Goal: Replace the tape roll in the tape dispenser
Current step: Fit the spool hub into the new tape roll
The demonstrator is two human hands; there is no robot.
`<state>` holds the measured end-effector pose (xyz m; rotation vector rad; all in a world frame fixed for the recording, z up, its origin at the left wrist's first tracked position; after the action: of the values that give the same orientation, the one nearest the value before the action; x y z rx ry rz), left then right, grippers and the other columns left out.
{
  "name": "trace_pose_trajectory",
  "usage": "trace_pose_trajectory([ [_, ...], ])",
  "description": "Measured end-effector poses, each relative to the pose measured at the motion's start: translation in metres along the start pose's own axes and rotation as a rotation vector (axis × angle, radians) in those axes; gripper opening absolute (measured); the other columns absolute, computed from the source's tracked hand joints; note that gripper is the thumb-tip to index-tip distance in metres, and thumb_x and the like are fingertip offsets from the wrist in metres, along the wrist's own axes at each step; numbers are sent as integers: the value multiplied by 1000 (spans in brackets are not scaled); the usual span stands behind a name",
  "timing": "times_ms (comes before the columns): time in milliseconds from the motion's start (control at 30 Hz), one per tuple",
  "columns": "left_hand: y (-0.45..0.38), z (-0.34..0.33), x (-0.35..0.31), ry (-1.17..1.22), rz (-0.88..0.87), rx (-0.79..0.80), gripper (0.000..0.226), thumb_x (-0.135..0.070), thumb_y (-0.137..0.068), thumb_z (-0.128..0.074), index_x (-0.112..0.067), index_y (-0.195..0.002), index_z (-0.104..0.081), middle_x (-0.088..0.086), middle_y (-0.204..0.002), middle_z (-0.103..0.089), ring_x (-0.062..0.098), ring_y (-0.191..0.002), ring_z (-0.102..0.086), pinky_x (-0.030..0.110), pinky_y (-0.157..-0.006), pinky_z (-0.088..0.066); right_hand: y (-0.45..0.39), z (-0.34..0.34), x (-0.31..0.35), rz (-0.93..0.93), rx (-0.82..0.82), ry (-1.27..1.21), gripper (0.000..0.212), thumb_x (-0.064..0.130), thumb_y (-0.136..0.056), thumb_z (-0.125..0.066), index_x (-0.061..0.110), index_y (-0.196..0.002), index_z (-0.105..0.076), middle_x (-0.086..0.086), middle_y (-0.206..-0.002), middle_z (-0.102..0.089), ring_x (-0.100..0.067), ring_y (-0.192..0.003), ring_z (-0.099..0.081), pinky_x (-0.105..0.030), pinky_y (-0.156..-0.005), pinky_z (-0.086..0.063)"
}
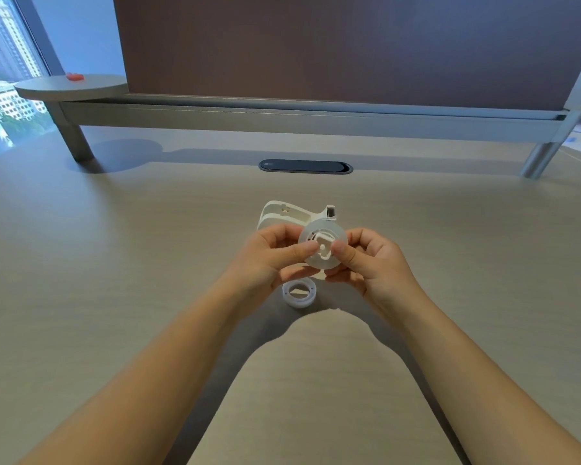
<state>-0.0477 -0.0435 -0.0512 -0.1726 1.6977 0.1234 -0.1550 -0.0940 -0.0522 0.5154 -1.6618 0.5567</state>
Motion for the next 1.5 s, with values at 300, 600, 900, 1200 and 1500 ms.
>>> trace_pose_trajectory([
  [300,-2,7,1,-48,-4,-37,10,-10,-63,-64,-9,-67,-55,-1,-64,-65,11,-61,-67,22,-58,-58,0,-4,4,53,50,132,8,10,-79,-57,14,-72,-59,-2,-68,-63,-3,-53,-63,-13,-50,-52],
  [600,-1,8,-9,-225,-92,-127,10,-4,-72,-62,-7,-68,-54,11,-73,-61,19,-66,-63,22,-58,-57,0,-6,12,178,-13,206,18,2,-79,-56,15,-68,-57,-3,-64,-59,0,-48,-60,-11,-48,-51],
  [900,7,8,-19,-386,-247,-271,9,-8,-72,-64,-5,-70,-56,30,-86,-65,40,-81,-64,40,-70,-58,2,-6,14,267,-95,271,21,3,-81,-56,19,-67,-56,0,-65,-58,1,-51,-57,-9,-48,-48],
  [1200,4,12,-12,-261,-158,-181,7,-3,-75,-60,-10,-73,-57,6,-74,-62,10,-64,-64,18,-60,-56,-2,-11,12,228,-63,300,12,11,-81,-58,19,-73,-59,0,-70,-61,-4,-58,-59,-11,-52,-50],
  [1500,-21,46,-56,-469,-240,-225,12,-3,-78,-56,-14,-83,-58,-4,-76,-58,9,-73,-55,21,-74,-47,-27,-2,23,264,-241,614,31,20,-86,-52,18,-117,-52,4,-111,-44,-13,-104,-44,-13,-77,-41],
])
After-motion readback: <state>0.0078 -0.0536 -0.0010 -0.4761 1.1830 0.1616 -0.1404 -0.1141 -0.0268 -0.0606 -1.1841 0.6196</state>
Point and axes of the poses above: each hand's wrist, its own y-axis away from the middle knuckle, its own z-axis out of the back of the hand, x = y × z, the point moved 7 cm from there along -y, towards the middle knuckle
